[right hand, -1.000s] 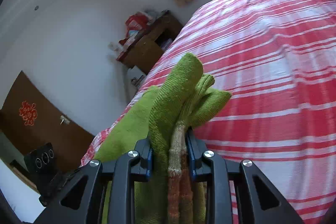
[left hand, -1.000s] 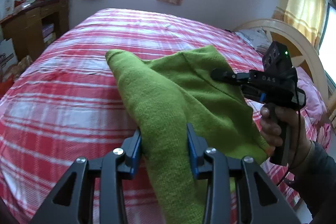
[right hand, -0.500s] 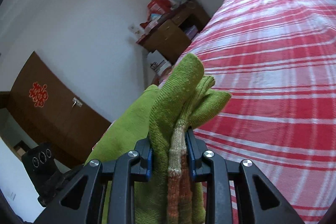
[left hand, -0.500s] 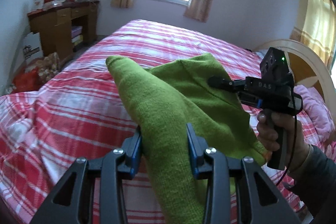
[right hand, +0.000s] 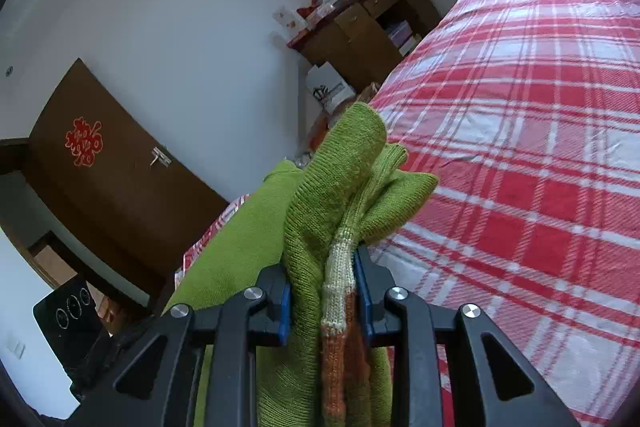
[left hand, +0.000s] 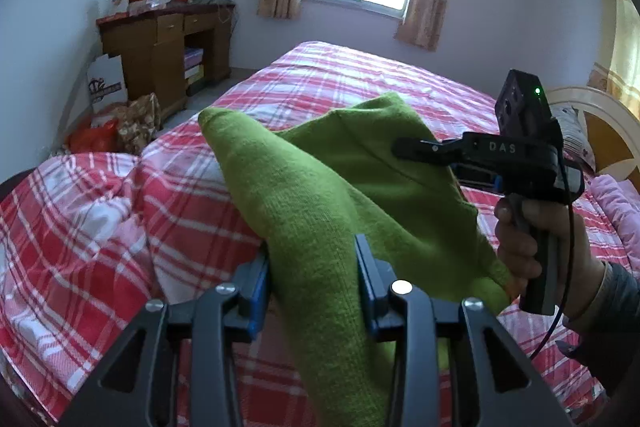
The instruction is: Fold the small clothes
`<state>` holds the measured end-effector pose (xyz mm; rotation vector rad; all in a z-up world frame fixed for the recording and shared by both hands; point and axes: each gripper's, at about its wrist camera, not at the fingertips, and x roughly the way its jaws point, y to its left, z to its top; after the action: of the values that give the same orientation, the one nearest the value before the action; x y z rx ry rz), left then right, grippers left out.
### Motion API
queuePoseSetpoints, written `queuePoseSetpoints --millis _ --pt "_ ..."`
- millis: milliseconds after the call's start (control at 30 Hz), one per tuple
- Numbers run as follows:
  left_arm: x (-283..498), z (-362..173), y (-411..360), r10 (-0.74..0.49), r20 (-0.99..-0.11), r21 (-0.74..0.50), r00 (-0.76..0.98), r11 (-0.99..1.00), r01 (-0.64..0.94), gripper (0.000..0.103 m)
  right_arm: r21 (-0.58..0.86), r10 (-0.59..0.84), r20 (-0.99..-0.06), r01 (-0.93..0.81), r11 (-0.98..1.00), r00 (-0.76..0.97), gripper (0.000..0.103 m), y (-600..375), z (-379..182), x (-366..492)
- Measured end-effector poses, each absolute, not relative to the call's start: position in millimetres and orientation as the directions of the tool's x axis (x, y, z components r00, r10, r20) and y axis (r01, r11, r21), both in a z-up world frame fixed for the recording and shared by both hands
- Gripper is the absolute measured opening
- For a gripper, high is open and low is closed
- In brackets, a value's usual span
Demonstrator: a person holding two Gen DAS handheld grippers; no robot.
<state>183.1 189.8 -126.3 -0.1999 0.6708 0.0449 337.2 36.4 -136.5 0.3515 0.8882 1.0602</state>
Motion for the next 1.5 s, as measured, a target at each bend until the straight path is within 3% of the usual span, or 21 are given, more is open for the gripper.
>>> queuePoseSetpoints --millis 433,567,667,800,1033,1133,1233,1300,1400,1500 --pt "172.2 -158.7 206.9 -0.019 -0.68 -0.182 0.733 0.973 -0.143 0.043 0.645 0.856 -0.494 -0.595 0.479 0.152 0.027 55.3 -159.1 341.1" --pt "169.8 -166.4 206.5 0.011 -0.699 -0.157 0.715 0.973 -0.168 0.058 0.649 0.849 -0.505 -0.58 0.493 0.157 0.027 53.5 -164.8 343.1" --pt "166.8 -170.5 205.4 0.035 -0.704 -0.127 0.71 0.976 -0.174 0.061 0.648 0.838 -0.521 -0.564 0.512 0.162 0.027 51.2 -172.1 344.4" --pt "163.0 -173.6 206.6 0.057 -0.706 -0.117 0.706 0.974 -0.195 0.076 0.645 0.816 -0.552 -0.534 0.547 0.17 0.027 49.1 -183.7 347.0" --pt "158.6 -177.5 207.6 0.062 -0.717 -0.123 0.695 0.969 -0.213 0.081 0.65 0.808 -0.563 -0.511 0.562 0.173 0.031 44.6 -191.7 347.2" --pt "155.3 -171.3 205.5 0.078 -0.72 -0.109 0.69 0.969 -0.223 0.081 0.617 0.781 -0.593 -0.511 0.598 0.198 0.044 45.2 -185.2 341.7" --pt "145.5 -156.7 206.1 0.099 -0.699 -0.106 0.708 0.965 -0.24 0.082 0.547 0.728 -0.636 -0.516 0.66 0.256 0.045 43.5 -167.4 324.1" --pt "136.6 -145.9 206.9 0.12 -0.674 -0.102 0.729 0.962 -0.253 0.095 0.404 0.645 -0.664 -0.546 0.734 0.377 0.046 37.5 -144.1 295.1" --pt "121.7 -127.3 202.1 0.158 -0.622 -0.084 0.767 0.96 -0.266 0.097 0.276 0.595 -0.63 -0.573 0.772 0.498 0.059 25.7 -115.7 250.6" --pt "112.8 -106.3 197.3 0.172 -0.578 -0.074 0.798 0.962 -0.261 0.098 0.238 0.612 -0.549 -0.595 0.768 0.57 0.063 6.4 -88.1 201.2"
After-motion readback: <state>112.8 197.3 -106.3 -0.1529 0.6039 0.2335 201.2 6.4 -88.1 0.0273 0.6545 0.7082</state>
